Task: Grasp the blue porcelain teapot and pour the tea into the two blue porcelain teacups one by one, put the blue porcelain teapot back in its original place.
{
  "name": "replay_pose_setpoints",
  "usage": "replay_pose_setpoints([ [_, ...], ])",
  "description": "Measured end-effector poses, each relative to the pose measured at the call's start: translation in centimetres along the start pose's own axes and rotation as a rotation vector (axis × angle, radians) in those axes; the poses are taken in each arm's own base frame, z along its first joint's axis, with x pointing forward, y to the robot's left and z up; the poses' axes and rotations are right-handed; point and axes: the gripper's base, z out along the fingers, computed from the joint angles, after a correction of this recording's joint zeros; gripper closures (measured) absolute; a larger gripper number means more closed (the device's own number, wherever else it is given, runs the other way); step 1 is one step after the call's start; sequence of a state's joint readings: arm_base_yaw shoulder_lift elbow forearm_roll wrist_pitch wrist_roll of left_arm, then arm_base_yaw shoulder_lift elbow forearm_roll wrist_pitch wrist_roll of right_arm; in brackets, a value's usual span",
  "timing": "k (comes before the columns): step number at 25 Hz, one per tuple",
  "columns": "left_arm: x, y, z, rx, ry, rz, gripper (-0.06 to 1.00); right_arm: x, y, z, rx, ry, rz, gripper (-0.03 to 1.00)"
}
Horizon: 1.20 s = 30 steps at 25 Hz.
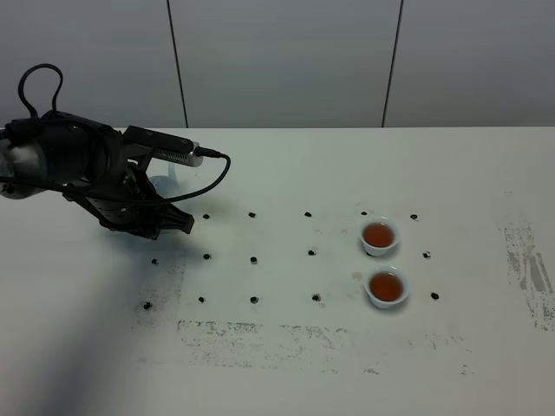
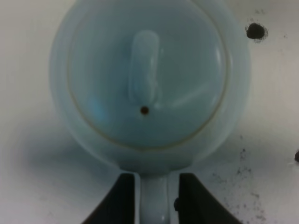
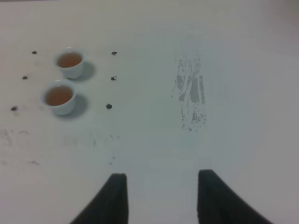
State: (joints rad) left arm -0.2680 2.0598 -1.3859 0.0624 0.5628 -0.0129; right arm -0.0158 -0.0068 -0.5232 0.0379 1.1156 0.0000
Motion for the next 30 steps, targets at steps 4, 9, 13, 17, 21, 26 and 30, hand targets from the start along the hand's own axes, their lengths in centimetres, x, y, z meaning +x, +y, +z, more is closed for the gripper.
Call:
replay_pose_setpoints([
  [4, 0.2, 0.0, -0.2, 0.002, 0.019, -0.004, 0.56, 0.0, 0.0, 0.0, 0.000, 0.000, 0.000, 0.63],
  [9, 0.8, 0.1, -5.4, 0.003, 0.070, -0.011, 0.53, 0.0, 0.0, 0.0, 0.000, 0.000, 0.000, 0.63],
  [13, 1.0, 0.7, -9.7, 0.000, 0.022, -0.030, 0.52, 0.0, 0.0, 0.0, 0.000, 0.000, 0.000, 0.63],
  [17, 1.4, 4.6, -10.0, -0.034, 0.015, -0.127, 0.52, 0.0, 0.0, 0.0, 0.000, 0.000, 0.000, 0.63],
  [21, 2.4, 9.3, -10.1, -0.084, 0.022, -0.238, 0.52, 0.0, 0.0, 0.0, 0.000, 0.000, 0.000, 0.63],
  [26, 3.6, 10.3, -11.5, -0.077, 0.088, -0.290, 0.52, 0.0, 0.0, 0.0, 0.000, 0.000, 0.000, 0.63],
  [30, 5.9, 8.8, -17.3, -0.062, 0.039, -0.295, 0.52, 0.0, 0.0, 0.0, 0.000, 0.000, 0.000, 0.63],
])
